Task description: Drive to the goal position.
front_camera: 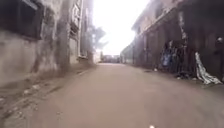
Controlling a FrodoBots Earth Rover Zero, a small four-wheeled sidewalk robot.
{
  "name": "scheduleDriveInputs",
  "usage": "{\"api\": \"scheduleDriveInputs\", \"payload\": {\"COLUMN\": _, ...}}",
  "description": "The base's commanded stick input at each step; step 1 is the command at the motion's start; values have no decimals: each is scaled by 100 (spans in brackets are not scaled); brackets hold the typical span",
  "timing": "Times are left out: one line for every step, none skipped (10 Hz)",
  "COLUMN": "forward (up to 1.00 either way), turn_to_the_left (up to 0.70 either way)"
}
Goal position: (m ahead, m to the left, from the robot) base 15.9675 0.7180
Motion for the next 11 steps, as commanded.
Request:
{"api": "scheduleDriveInputs", "payload": {"forward": 100, "turn_to_the_left": 0}}
{"api": "scheduleDriveInputs", "payload": {"forward": 100, "turn_to_the_left": 0}}
{"api": "scheduleDriveInputs", "payload": {"forward": 100, "turn_to_the_left": 0}}
{"api": "scheduleDriveInputs", "payload": {"forward": 100, "turn_to_the_left": 0}}
{"api": "scheduleDriveInputs", "payload": {"forward": 100, "turn_to_the_left": 0}}
{"api": "scheduleDriveInputs", "payload": {"forward": 100, "turn_to_the_left": 0}}
{"api": "scheduleDriveInputs", "payload": {"forward": 100, "turn_to_the_left": 0}}
{"api": "scheduleDriveInputs", "payload": {"forward": 100, "turn_to_the_left": 0}}
{"api": "scheduleDriveInputs", "payload": {"forward": 100, "turn_to_the_left": 0}}
{"api": "scheduleDriveInputs", "payload": {"forward": 100, "turn_to_the_left": 0}}
{"api": "scheduleDriveInputs", "payload": {"forward": 100, "turn_to_the_left": 0}}
